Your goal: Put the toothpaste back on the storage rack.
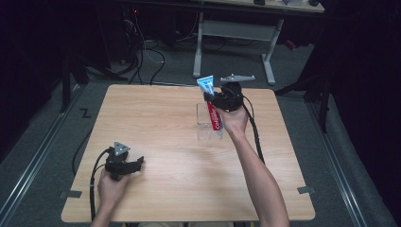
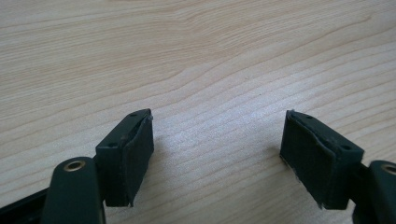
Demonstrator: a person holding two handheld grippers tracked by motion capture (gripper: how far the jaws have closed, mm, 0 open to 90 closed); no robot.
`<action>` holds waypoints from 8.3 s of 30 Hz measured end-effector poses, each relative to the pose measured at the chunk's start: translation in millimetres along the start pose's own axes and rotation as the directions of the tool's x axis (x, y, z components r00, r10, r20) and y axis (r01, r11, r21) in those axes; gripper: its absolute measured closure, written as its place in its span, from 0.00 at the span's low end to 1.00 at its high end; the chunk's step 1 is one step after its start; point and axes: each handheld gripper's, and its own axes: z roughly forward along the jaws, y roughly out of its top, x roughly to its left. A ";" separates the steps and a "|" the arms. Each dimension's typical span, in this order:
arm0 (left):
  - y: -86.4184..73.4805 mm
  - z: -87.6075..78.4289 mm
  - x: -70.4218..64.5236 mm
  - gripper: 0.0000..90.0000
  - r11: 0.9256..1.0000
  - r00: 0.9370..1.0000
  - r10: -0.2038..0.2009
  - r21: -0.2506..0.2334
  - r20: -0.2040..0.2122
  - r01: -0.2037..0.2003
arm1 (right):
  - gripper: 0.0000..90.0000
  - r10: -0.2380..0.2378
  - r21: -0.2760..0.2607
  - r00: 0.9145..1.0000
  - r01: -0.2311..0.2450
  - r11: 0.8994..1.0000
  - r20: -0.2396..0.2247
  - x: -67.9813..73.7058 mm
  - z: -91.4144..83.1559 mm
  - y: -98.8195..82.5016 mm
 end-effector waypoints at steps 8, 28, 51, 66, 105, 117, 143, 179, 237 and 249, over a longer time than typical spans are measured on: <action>0.0 0.0 0.0 0.29 1.000 1.000 0.000 0.000 0.001 0.000 | 0.82 0.029 -0.035 1.000 -0.029 0.999 0.010 -4.9 3.1 9.2; 0.0 0.0 0.0 0.29 1.000 1.000 0.001 0.000 0.000 -0.001 | 0.81 0.039 -0.074 0.996 -0.033 0.997 0.084 -11.5 17.8 13.6; 0.0 0.1 -0.5 0.29 1.000 1.000 0.002 -0.001 0.000 -0.002 | 0.81 0.076 -0.107 0.990 -0.063 0.992 0.118 -26.4 27.7 -5.3; 0.0 0.2 -0.8 0.29 1.000 1.000 0.001 -0.003 0.000 -0.001 | 0.80 0.104 -0.084 0.988 -0.094 0.992 0.117 -29.8 38.7 -17.7; 0.3 0.5 -1.0 0.29 1.000 1.000 0.001 -0.002 -0.001 -0.001 | 0.79 0.200 -0.035 0.970 -0.197 0.980 0.136 -44.9 36.8 -49.2; 0.4 0.6 -1.0 0.29 1.000 1.000 0.001 -0.002 -0.001 -0.001 | 0.78 0.201 -0.009 0.970 -0.201 0.980 0.140 -46.8 34.7 -53.5; 0.5 0.7 -1.2 0.29 1.000 1.000 -0.001 -0.002 -0.003 0.001 | 0.69 0.174 0.007 0.961 -0.179 0.984 0.213 -55.2 22.5 -56.5; 0.5 0.8 -1.2 0.29 1.000 1.000 -0.001 -0.002 -0.003 0.001 | 0.51 0.182 -0.038 0.959 -0.178 0.983 0.218 -56.5 5.2 -57.7; 0.5 0.8 -1.2 0.29 1.000 1.000 -0.001 -0.002 -0.002 0.001 | 0.59 0.086 -0.034 0.970 -0.080 0.996 0.228 -38.7 -48.4 -60.3; 0.5 0.7 -1.2 0.29 1.000 1.000 0.000 -0.001 -0.002 0.000 | 0.60 0.074 -0.043 0.972 -0.066 0.997 0.222 -38.8 -64.8 -64.6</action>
